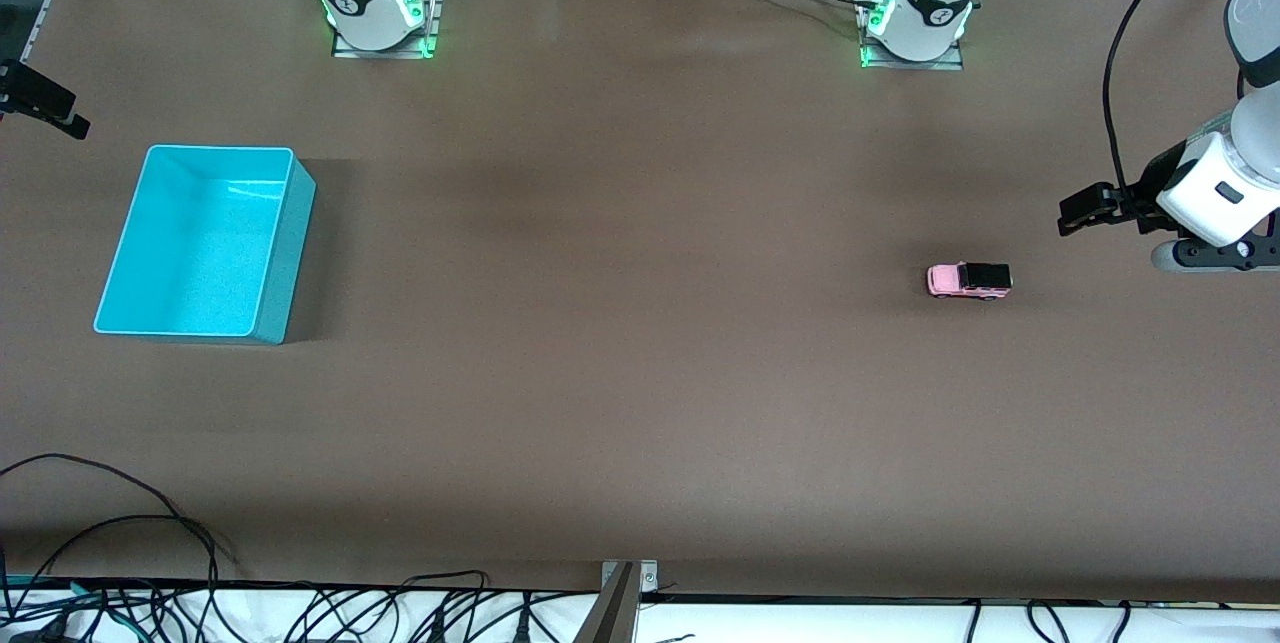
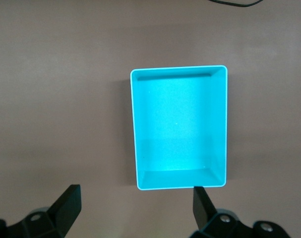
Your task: Wind and store pink jeep toy
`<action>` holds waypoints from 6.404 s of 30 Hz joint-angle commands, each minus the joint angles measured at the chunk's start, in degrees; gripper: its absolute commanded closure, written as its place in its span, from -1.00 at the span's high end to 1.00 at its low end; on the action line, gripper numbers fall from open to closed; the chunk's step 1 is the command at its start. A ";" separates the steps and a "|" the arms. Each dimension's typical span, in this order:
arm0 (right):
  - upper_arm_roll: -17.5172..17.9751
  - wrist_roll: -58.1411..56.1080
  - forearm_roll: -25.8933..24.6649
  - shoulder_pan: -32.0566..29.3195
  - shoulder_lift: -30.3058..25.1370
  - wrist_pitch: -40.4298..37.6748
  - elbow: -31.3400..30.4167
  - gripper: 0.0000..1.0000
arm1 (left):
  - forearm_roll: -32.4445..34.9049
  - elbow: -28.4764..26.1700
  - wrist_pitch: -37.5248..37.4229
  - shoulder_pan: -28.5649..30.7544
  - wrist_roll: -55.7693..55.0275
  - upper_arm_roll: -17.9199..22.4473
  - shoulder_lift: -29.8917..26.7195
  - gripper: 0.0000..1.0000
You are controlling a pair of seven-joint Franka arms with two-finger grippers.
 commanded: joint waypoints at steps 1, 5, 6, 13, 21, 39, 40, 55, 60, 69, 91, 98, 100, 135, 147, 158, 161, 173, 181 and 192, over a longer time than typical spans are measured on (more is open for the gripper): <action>-0.14 -0.76 -0.67 -0.13 -0.31 -0.82 0.67 1.00 | 1.56 -0.57 -0.57 0.28 1.00 -0.33 -1.15 1.00; -0.05 -0.76 -0.67 -0.13 -0.31 -0.82 0.67 1.00 | 1.56 -0.57 -0.57 0.28 1.00 -0.33 -1.15 1.00; -0.05 -0.76 -0.67 -0.13 -0.22 -0.73 0.67 1.00 | 1.56 -0.57 -0.57 0.28 1.00 -0.33 -1.15 1.00; -0.05 -0.76 -0.67 -0.04 -0.22 -0.82 0.67 1.00 | 1.56 -0.57 -0.57 0.28 1.00 -0.33 -1.15 1.00; -0.05 -0.76 -0.67 -0.04 -0.22 -0.82 0.67 1.00 | 1.56 -0.48 -0.57 0.28 1.00 -0.24 -1.15 1.00; -0.05 -0.76 -0.67 -0.04 -0.22 -0.73 0.67 1.00 | 1.56 -0.39 -0.57 0.28 1.00 -0.24 -1.15 1.00; -0.05 -0.76 -0.67 -0.04 -0.22 -0.73 0.67 1.00 | 1.56 -0.39 -0.57 0.28 1.00 -0.24 -1.15 1.00; -0.05 -0.76 -0.67 -0.04 -0.22 -0.73 0.67 1.00 | 1.56 -0.48 -0.48 0.28 1.00 -0.24 -1.15 1.00; -0.05 -0.76 -0.67 -0.04 -0.22 -0.73 0.67 1.00 | 1.56 -0.48 -0.48 0.28 1.00 -0.24 -1.15 1.00; -0.05 -0.76 -0.67 -0.04 -0.22 -0.82 0.67 1.00 | 1.56 -0.39 -0.48 0.28 1.00 -0.24 -1.15 1.00; -0.05 -0.76 -0.58 -0.04 -0.22 -0.90 0.67 1.00 | 1.56 -0.39 -0.48 0.28 1.00 -0.24 -1.15 1.00; 0.03 -0.76 -0.58 -0.04 -0.22 -0.99 0.67 1.00 | 1.56 -0.48 -0.48 0.28 1.00 -0.33 -1.15 1.00; 0.03 -0.76 -0.58 0.05 -0.22 -0.99 0.67 1.00 | 1.56 -0.48 -0.48 0.28 1.00 -0.24 -1.15 1.00; 0.03 -0.76 -0.58 0.05 -0.22 -0.90 0.67 1.00 | 1.56 -0.39 -0.48 0.28 1.00 -0.33 -1.15 1.00; 0.03 -0.76 -0.58 0.05 -0.22 -0.99 0.67 1.00 | 1.47 -0.39 -0.48 0.28 1.00 -0.33 -1.15 1.00; 0.12 -0.76 -0.58 0.05 -0.22 -1.17 0.67 1.00 | 1.56 -0.39 -0.48 0.28 1.00 -0.33 -1.15 1.00; 0.21 -0.76 -0.58 0.23 -0.14 -1.26 0.49 1.00 | 1.56 -0.39 -0.48 0.28 1.00 -0.33 -1.15 1.00; 0.56 0.12 -0.05 1.46 1.01 -1.17 0.58 1.00 | 1.56 -0.39 -0.48 0.28 0.82 -0.33 -1.15 1.00; 0.82 0.04 -0.05 1.90 1.01 -1.17 0.58 1.00 | 1.47 -0.48 -0.48 0.28 0.12 -0.24 -1.15 1.00; 0.47 0.03 -0.49 1.72 0.83 -0.99 0.67 1.00 | 1.47 -1.09 -0.57 0.28 -19.81 -0.24 -0.53 1.00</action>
